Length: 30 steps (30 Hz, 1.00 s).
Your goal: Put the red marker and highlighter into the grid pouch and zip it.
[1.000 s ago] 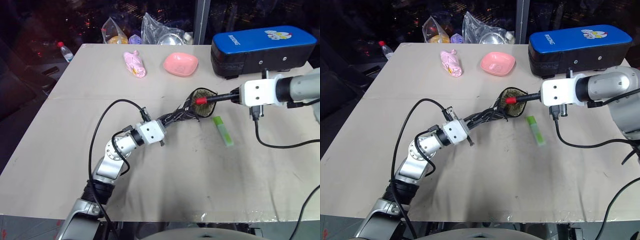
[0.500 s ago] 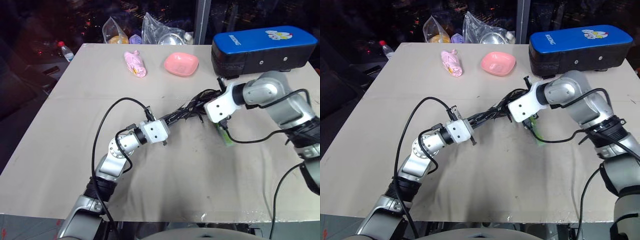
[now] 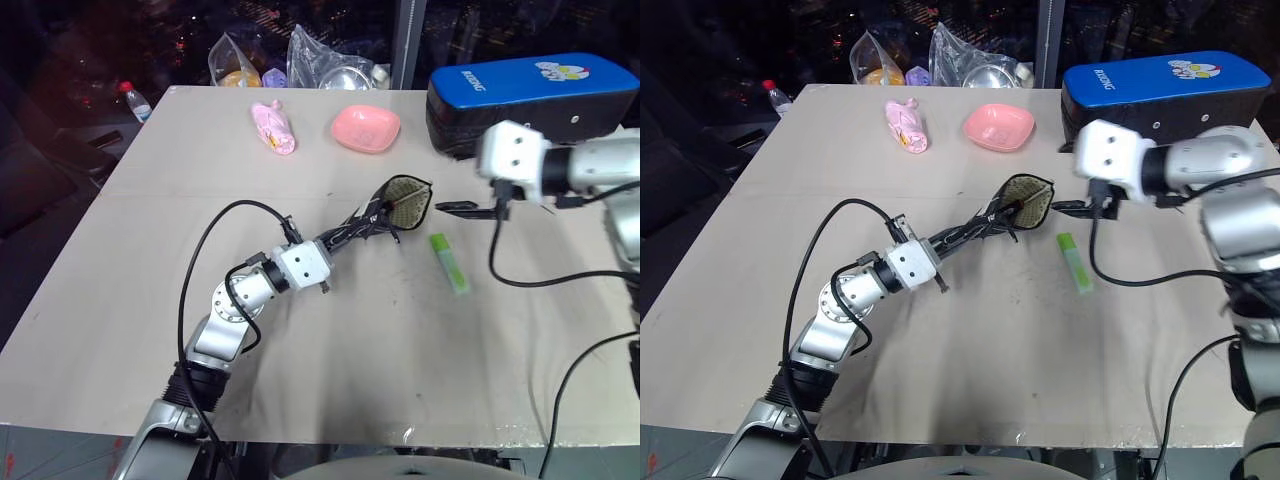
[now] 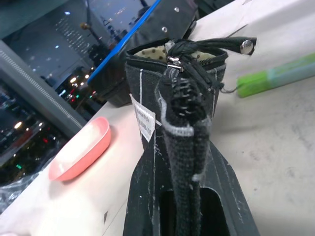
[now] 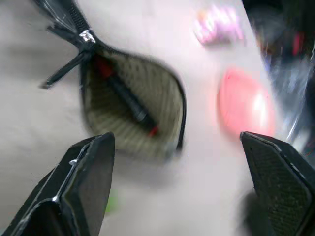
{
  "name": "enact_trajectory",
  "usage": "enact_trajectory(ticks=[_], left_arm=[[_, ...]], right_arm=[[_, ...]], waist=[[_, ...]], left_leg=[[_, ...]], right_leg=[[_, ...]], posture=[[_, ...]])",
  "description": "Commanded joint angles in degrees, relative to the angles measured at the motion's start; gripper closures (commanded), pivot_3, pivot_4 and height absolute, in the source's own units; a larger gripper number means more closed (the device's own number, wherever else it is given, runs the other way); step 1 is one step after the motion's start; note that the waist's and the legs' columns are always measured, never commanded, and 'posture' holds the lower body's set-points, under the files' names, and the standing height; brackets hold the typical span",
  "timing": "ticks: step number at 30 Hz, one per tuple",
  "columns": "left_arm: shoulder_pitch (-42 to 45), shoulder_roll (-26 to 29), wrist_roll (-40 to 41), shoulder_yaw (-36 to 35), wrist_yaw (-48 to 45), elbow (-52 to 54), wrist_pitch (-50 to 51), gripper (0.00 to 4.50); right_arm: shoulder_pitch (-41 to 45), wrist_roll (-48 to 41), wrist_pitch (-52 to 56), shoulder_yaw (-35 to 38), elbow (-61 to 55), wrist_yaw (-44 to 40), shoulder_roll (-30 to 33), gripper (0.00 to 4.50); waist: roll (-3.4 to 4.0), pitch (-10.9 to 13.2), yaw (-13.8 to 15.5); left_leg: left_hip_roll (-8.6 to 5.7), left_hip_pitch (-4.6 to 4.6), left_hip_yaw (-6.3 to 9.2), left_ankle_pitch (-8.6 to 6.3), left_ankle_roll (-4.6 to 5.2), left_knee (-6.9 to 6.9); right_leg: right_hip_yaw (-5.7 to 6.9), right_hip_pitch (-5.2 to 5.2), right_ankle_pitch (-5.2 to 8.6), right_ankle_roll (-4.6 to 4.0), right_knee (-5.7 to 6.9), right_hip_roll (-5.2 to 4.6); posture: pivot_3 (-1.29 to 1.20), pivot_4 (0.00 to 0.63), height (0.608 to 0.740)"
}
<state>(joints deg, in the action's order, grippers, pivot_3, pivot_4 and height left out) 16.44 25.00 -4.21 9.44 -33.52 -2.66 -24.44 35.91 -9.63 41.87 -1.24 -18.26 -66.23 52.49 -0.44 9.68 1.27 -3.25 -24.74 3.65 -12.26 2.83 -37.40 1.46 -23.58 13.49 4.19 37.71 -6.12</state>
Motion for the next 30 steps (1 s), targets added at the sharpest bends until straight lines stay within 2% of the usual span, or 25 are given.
enact_trajectory(ticks=[1, 3, 8, 10, 15, 16, 17, 19, 20, 22, 23, 24, 26, 29, 30], left_arm=[[-0.03, -0.25, 1.01, -0.78, 0.58, 2.37, 0.11, 4.5], [0.07, -0.36, 1.08, -0.85, 0.52, 2.31, 0.29, 4.5], [0.1, -0.48, 1.33, -0.76, 0.0, 2.22, 0.45, 4.5], [0.18, -0.46, 1.35, -0.74, -0.09, 2.04, 0.42, 4.5], [0.4, -0.59, 1.19, -0.63, -0.06, 1.78, 0.44, 4.5], [0.42, -0.62, 1.15, -0.64, 0.0, 1.73, 0.43, 4.5], [0.43, -0.65, 1.09, -0.66, 0.06, 1.67, 0.39, 4.5], [0.46, -0.73, 0.98, -0.64, 0.19, 1.63, 0.39, 4.5], [0.44, -0.78, 0.95, -0.63, 0.25, 1.63, 0.39, 4.5], [0.36, -0.88, 0.92, -0.63, 0.37, 1.66, 0.38, 4.5], [0.34, -0.93, 0.91, -0.63, 0.41, 1.64, 0.38, 4.5], [0.34, -0.97, 0.9, -0.62, 0.43, 1.62, 0.38, 4.5], [0.34, -1.05, 0.94, -0.62, 0.44, 1.54, 0.37, 4.5], [0.55, -1.2, 0.96, -0.57, 0.42, 1.23, 0.35, 4.5], [0.84, -1.15, 1.06, -0.54, 0.21, 0.84, 0.12, 4.5]], right_arm=[[-8.44, -2.4, 28.25, 4.97, -13.0, 11.42, -6.3, 0.4], [-12.59, -1.92, 37.05, 6.51, -17.71, 17.95, -13.31, 0.4], [-19.97, 0.26, 43.29, 6.57, -22.48, 30.52, -26.62, 0.4], [-21.55, 0.66, 42.56, 5.71, -22.12, 33.81, -29.41, 0.4], [-24.66, 1.57, 38.18, 2.78, -19.88, 39.39, -29.77, 0.4], [-24.83, 1.27, 38.06, 2.94, -19.81, 39.85, -29.7, 0.9], [-24.88, 1.19, 37.27, 2.6, -19.88, 40.14, -28.82, 1.15], [-24.74, 0.54, 36.83, 2.42, -20.31, 40.27, -27.17, 2.16], [-24.6, 0.43, 36.34, 2.26, -20.51, 40.17, -25.73, 2.83], [-23.79, -0.2, 35.74, 3.08, -20.63, 39.13, -22.25, 3.57], [-23.3, -0.69, 34.99, 3.47, -20.54, 38.11, -20.05, 3.75], [-22.99, -1.18, 34.48, 3.73, -20.42, 37.47, -18.62, 3.75], [-22.28, -1.81, 28.78, 4.48, -18.79, 32.17, -10.17, 3.75], [-21.94, -1.21, 16.54, 4.33, -14.81, 25.03, 0.01, 3.75], [-20.93, -0.59, 8.25, 4.75, -12.4, 20.38, 4.39, 3.75]], waist=[[0.02, -0.02, -0.43], [0.05, -0.05, -0.78], [0.14, -0.07, -0.45], [0.13, -0.07, -0.46], [0.06, -0.12, -0.51], [0.06, -0.12, -0.53], [0.06, -0.12, -0.52], [0.06, -0.12, -0.46], [0.06, -0.12, -0.46], [0.06, -0.12, -0.45], [0.06, -0.11, -0.41], [0.06, -0.11, -0.42], [0.09, -0.08, -0.48], [0.08, -0.08, -0.56], [0.08, -0.08, -0.59]], left_leg=[[0.02, 0.01, -0.03, 0.0, 0.0, 0.0], [0.06, 0.06, -0.16, 0.01, -0.01, 0.0], [0.06, 0.09, -0.12, 0.03, -0.03, -0.03], [-0.04, 0.09, -0.14, 0.03, -0.03, -0.04], [-0.11, 0.14, -0.1, 0.04, -0.03, -0.05], [-0.11, 0.17, -0.1, 0.04, -0.03, -0.05], [-0.11, 0.19, -0.1, 0.04, -0.02, -0.05], [-0.11, 0.19, -0.1, 0.04, -0.02, -0.05], [-0.11, 0.18, -0.09, 0.04, -0.02, -0.05], [-0.11, 0.16, -0.07, 0.04, -0.02, -0.05], [-0.11, 0.15, -0.07, 0.04, -0.02, -0.05], [-0.12, 0.13, -0.04, 0.04, -0.02, -0.05], [-0.13, 0.11, -0.06, 0.04, -0.02, -0.05], [-0.12, 0.12, -0.06, 0.04, -0.01, -0.05], [-0.1, 0.12, -0.05, 0.04, -0.01, -0.05]], right_leg=[[-0.02, -0.02, 0.0, -0.01, 0.03, -0.01], [-0.16, -0.07, -0.01, -0.02, 0.09, 0.02], [-0.18, -0.11, -0.04, -0.06, 0.16, 0.31], [-0.21, -0.1, -0.04, -0.04, 0.15, 0.32], [-0.16, -0.05, -0.04, -0.02, 0.14, 0.32], [-0.16, -0.02, -0.04, -0.02, 0.15, 0.32], [-0.17, 0.0, -0.04, -0.02, 0.15, 0.32], [-0.16, 0.0, -0.04, -0.02, 0.15, 0.33], [-0.14, 0.0, -0.03, -0.01, 0.15, 0.34], [-0.13, 0.0, -0.03, -0.01, 0.14, 0.33], [-0.12, 0.0, -0.03, -0.01, 0.14, 0.33], [-0.09, 0.0, -0.03, -0.01, 0.13, 0.33], [-0.09, 0.0, -0.03, -0.01, 0.12, 0.32], [-0.06, 0.0, -0.02, 0.0, 0.11, 0.32], [-0.04, 0.01, -0.02, 0.0, 0.1, 0.33]], posture=[[0.0, 0.15, 0.726], [0.0, 0.15, 0.726], [0.0, 0.15, 0.726], [0.0, 0.15, 0.726], [0.0, 0.15, 0.726], [0.0, 0.15, 0.726], [0.0, 0.15, 0.726], [0.0, 0.15, 0.726], [0.0, 0.15, 0.726], [0.0, 0.15, 0.726], [0.0, 0.15, 0.726], [0.0, 0.15, 0.726], [0.0, 0.15, 0.726], [0.0, 0.15, 0.726], [0.0, 0.15, 0.726]])
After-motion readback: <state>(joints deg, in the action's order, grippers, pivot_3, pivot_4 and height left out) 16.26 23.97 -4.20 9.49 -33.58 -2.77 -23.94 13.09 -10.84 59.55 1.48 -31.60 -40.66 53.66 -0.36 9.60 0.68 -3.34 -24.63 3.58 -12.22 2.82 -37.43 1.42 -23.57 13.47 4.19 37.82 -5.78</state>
